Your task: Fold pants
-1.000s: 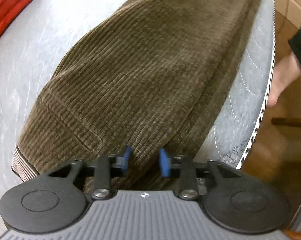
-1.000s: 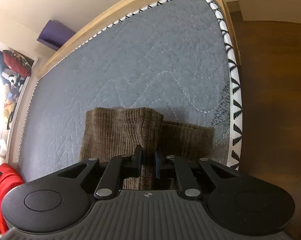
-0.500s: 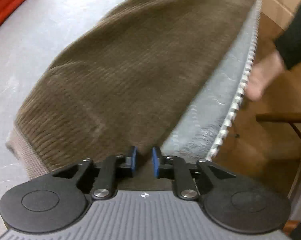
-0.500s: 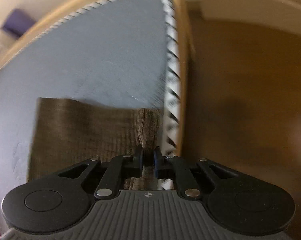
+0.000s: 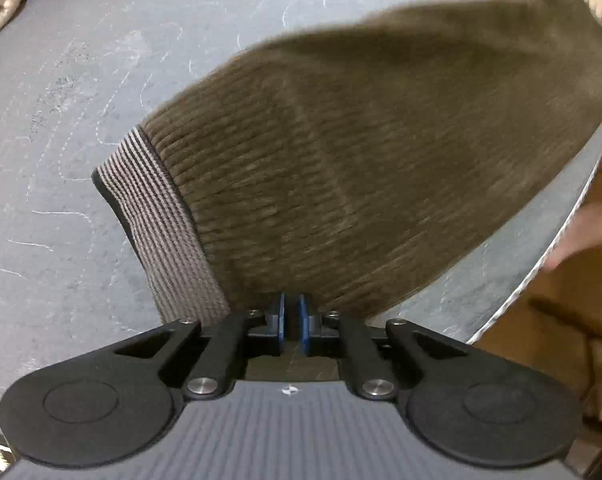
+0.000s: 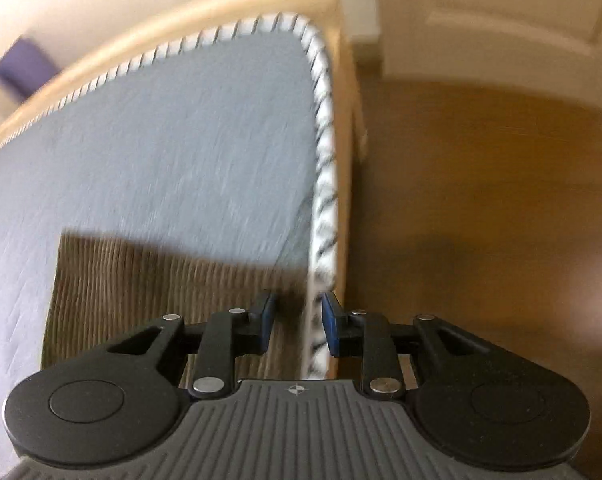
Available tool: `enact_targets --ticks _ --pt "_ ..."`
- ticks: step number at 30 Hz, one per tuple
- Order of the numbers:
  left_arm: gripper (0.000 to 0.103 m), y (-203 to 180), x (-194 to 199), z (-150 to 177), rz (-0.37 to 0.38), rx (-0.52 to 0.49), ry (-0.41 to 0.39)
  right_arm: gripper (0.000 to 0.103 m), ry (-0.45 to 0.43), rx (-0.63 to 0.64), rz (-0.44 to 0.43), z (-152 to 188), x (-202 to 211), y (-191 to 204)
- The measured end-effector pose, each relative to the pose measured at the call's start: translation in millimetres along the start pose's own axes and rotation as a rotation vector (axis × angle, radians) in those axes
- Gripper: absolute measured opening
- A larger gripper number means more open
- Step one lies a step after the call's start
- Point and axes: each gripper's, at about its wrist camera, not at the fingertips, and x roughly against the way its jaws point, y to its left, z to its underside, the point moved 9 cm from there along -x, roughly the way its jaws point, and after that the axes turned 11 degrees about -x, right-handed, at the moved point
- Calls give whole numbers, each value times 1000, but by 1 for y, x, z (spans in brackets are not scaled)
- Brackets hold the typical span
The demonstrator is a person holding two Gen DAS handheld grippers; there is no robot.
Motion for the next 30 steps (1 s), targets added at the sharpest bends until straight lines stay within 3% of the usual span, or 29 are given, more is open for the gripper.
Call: enact_targets --ticks 3,5,6,8,10,13,15,18,21,23,25,28,30 --pt "29 35 31 -19 -23 182 -167 29 -130 47 -45 -14 24 17" --pt "53 66 51 -28 -43 343 -292 33 -161 97 -120 -12 35 37" --pt "58 83 54 -34 -56 424 -330 35 -159 130 -159 -7 39 49" --pt "66 110 53 -28 -66 610 -354 35 -132 192 -226 6 42 70" --pt "66 128 44 -16 -61 758 -331 35 -95 226 -271 19 42 85" --pt "68 135 27 -6 39 909 -294 35 -36 245 -313 34 40 101" --pt "69 137 14 -7 90 928 -275 35 -3 257 -326 43 38 107" --pt "69 130 -1 3 64 890 -224 35 36 267 -340 52 35 111" --pt "39 123 1 -7 83 845 -260 35 68 270 -347 59 34 111" --pt "19 124 24 -3 71 823 -328 35 75 282 -350 62 33 111" --pt "19 123 43 5 34 807 -353 35 75 291 -351 64 36 113" --pt "21 112 24 15 -49 734 -223 35 69 293 -346 63 36 110" --pt "31 104 23 13 -141 638 -158 35 71 283 -331 62 34 106"
